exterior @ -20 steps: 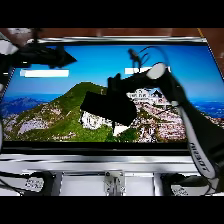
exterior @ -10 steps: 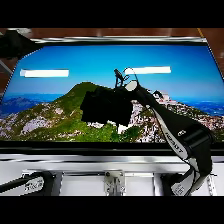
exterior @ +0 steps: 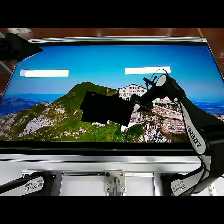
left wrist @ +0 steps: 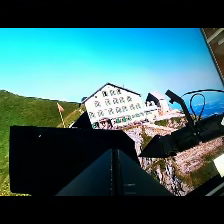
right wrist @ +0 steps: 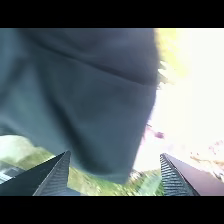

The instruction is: Fold the shirts.

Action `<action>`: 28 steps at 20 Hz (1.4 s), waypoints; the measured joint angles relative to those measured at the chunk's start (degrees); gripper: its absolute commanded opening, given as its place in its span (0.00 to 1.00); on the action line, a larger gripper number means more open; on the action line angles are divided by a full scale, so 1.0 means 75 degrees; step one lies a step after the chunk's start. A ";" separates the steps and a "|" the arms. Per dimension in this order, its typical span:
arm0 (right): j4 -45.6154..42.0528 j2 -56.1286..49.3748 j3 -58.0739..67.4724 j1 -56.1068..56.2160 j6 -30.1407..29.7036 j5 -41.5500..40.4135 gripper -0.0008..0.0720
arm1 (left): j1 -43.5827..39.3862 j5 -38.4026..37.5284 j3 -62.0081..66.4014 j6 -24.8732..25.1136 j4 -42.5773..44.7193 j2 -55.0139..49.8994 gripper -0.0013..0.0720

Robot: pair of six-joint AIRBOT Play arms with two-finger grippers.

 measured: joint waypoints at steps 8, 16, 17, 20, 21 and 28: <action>0.1667 -0.0714 -0.0685 0.0321 -0.0408 -0.1029 0.10 | 0.0000 -0.0006 0.0000 0.0006 -0.0009 0.0000 0.06; 0.2769 0.0877 0.0189 -0.0737 -0.1247 -0.0874 0.09 | 0.0000 -0.0009 0.0000 0.0015 -0.0009 -0.0023 0.07; 0.2774 0.1148 0.0580 -0.0968 -0.1087 -0.0516 0.09 | 0.0000 -0.0009 0.0000 0.0023 -0.0009 -0.0038 0.07; 0.2197 0.1778 0.2087 -0.1725 -0.0414 0.1049 0.09 | -0.0038 -0.0009 -0.0003 0.0125 -0.0006 -0.0090 0.07; 0.1830 0.1894 0.2570 -0.1979 -0.0207 0.1614 0.09 | -0.0070 -0.0012 -0.0012 0.0154 -0.0006 -0.0105 0.07; 0.0073 0.2224 0.4336 -0.3634 0.0455 0.4269 0.09 | -0.0216 -0.0195 -0.0038 0.0309 -0.0006 -0.0169 0.07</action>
